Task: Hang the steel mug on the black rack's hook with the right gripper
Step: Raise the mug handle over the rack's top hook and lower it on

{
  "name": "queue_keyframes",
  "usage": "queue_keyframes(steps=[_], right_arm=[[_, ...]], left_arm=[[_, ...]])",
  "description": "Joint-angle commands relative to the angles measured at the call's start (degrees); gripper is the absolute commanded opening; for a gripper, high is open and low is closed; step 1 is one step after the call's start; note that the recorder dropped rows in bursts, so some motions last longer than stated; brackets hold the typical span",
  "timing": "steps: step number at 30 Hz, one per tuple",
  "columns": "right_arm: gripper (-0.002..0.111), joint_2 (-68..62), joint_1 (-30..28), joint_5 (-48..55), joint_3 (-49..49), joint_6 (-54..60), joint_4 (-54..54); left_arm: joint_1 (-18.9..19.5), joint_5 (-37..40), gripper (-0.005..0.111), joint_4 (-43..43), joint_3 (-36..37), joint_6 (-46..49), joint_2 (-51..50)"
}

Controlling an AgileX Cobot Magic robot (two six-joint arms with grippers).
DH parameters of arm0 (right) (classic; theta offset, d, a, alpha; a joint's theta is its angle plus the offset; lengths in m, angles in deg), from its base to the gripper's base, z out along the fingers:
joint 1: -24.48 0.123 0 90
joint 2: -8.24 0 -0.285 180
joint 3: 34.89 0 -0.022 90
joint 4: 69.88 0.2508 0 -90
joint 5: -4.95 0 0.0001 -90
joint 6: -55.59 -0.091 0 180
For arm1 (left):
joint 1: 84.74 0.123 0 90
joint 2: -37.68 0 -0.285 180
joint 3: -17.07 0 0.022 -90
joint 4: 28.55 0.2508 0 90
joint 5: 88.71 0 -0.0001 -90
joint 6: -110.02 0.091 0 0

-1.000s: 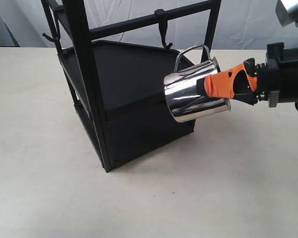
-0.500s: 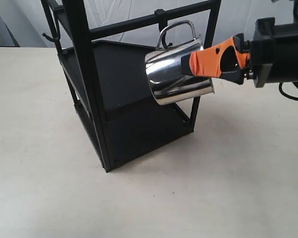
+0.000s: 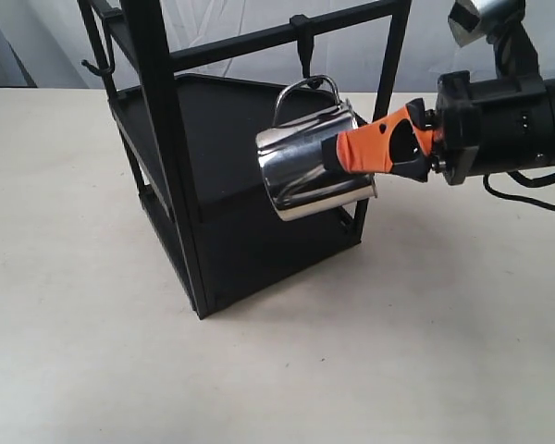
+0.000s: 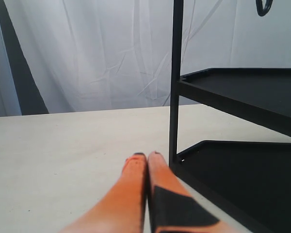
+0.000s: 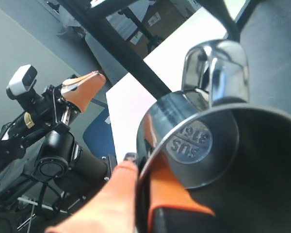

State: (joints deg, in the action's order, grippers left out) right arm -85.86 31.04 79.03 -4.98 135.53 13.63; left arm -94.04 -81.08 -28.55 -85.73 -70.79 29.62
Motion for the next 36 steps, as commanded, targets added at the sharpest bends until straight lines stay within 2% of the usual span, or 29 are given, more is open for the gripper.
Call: queue_keyframes(steps=[1,4,9,10,21,27,32,36], right_arm=[[-0.001,-0.95,-0.18,-6.35,0.53,-1.56,-10.69],[0.005,-0.95,-0.18,-8.06,0.53,-1.56,-10.94],[0.041,-0.95,-0.18,-9.41,0.53,-1.56,-9.61],[0.044,-0.95,-0.18,-9.41,0.53,-1.56,-9.36],[0.044,-0.61,-0.18,-5.67,-0.52,-1.49,-6.61],[0.044,-0.08,-0.18,-7.06,-1.0,-1.42,-5.95],[0.064,0.05,-0.18,-7.41,-1.0,-0.94,-5.57],[0.066,0.05,-0.18,-7.41,-1.0,-0.74,-5.55]], left_arm=[[-0.51,-0.31,0.002,0.0,0.02,-0.14,0.27],[-0.51,-0.31,0.002,0.0,0.02,-0.14,0.27],[-0.51,-0.31,0.002,0.0,0.02,-0.14,0.27],[-0.51,-0.31,0.002,0.0,0.02,-0.14,0.27],[-0.51,-0.31,0.002,0.0,0.02,-0.14,0.27],[-0.51,-0.31,0.002,0.0,0.02,-0.14,0.27],[-0.51,-0.31,0.002,0.0,0.02,-0.14,0.27],[-0.51,-0.31,0.002,0.0,0.02,-0.14,0.27]])
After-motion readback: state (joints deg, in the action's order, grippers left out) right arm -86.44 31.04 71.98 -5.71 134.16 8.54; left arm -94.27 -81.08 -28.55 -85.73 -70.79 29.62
